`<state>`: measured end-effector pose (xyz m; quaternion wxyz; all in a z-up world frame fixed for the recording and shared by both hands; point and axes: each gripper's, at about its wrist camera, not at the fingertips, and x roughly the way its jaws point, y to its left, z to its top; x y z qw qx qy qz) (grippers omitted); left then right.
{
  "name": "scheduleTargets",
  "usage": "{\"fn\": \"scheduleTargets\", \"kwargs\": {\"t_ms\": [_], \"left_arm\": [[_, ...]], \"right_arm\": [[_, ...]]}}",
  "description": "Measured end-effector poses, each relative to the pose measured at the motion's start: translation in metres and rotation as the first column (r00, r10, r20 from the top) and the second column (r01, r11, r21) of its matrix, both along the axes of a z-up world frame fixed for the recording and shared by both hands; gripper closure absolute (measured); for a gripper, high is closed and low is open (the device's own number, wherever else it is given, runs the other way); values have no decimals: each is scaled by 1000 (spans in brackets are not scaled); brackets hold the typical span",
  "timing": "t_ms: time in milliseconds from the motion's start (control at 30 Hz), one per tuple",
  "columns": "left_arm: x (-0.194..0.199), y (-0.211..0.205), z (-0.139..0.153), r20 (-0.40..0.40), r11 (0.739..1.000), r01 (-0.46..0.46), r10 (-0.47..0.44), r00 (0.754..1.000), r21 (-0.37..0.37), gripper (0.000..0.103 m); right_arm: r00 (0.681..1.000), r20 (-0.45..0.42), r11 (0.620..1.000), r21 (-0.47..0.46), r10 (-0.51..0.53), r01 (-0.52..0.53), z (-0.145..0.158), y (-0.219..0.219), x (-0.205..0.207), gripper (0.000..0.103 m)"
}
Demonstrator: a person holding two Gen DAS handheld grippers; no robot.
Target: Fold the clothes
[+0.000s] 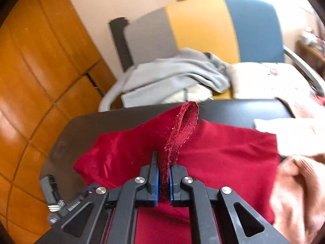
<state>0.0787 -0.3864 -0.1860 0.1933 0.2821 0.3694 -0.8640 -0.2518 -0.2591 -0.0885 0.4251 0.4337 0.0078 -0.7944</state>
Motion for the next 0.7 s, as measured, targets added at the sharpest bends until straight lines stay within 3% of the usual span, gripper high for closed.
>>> {"fn": "scheduleTargets", "kwargs": {"t_ms": [167,300,467,533,600,700], "left_arm": [[10,3,5,29,1000,-8,8,1000,-20,63],[17,-4,4,-5,999,-12,12,1000,31,63],[37,-12,3,-24,996,-25,27,999,82,63],[44,-7,5,-14,997,-15,16,1000,81,62],[53,-4,11,-29,995,-10,13,1000,104,61],[60,5,31,-78,994,-9,18,997,112,61]], "right_arm": [[990,116,996,30,-82,79,-49,30,-17,95],[974,196,993,7,-116,117,-79,45,-24,95],[982,150,993,-12,-118,121,-74,62,-20,95],[981,163,994,-12,-106,109,-74,65,-23,94],[979,171,994,29,-107,104,-82,61,-27,87],[967,215,990,-5,-135,139,-92,71,-32,87]]}}
